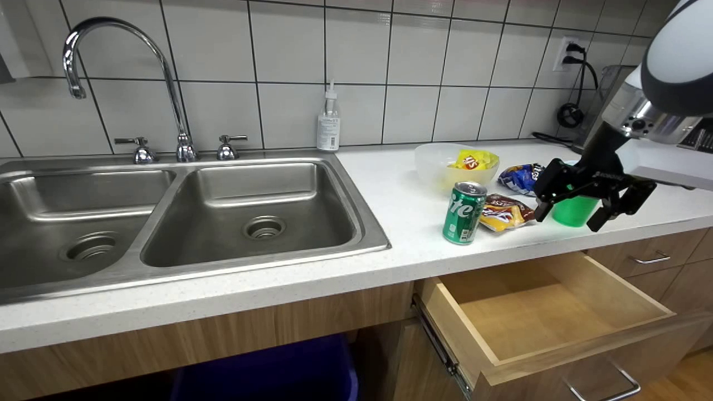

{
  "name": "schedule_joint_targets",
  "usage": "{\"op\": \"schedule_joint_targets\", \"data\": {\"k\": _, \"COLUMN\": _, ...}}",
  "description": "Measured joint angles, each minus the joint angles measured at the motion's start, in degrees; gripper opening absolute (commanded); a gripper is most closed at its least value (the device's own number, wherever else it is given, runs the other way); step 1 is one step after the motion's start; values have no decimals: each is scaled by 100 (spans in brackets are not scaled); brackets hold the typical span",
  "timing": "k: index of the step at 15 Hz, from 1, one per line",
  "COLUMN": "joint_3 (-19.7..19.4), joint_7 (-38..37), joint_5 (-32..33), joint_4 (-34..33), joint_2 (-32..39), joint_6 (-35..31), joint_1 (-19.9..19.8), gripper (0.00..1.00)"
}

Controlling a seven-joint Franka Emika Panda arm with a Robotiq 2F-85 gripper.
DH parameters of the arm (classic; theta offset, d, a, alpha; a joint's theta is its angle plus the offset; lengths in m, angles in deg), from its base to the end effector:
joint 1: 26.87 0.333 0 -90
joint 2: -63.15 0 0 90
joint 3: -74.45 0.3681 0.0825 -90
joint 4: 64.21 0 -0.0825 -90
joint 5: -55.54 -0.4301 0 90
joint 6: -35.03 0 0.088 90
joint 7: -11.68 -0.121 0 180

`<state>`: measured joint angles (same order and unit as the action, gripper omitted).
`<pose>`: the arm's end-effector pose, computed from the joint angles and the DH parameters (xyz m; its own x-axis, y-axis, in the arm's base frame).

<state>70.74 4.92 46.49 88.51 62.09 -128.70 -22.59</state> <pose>0.4633 -0.0033 0.2629 0.9470 -0.2570 0.1929 -0.2418 -0.9652 -0.0992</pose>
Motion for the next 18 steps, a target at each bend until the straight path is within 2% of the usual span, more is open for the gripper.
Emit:
{"op": "schedule_joint_targets", "data": {"k": 10, "joint_3": 38, "joint_7": -1, "joint_5": -684, "joint_4": -925, "joint_2": 844, "joint_6": -143, "joint_1": -173, "gripper": 100}}
{"op": "schedule_joint_targets", "data": {"k": 18, "joint_3": 291, "joint_7": -277, "joint_5": -983, "joint_4": -1442, "joint_2": 1388, "joint_6": -132, "joint_1": -212, "gripper": 100}}
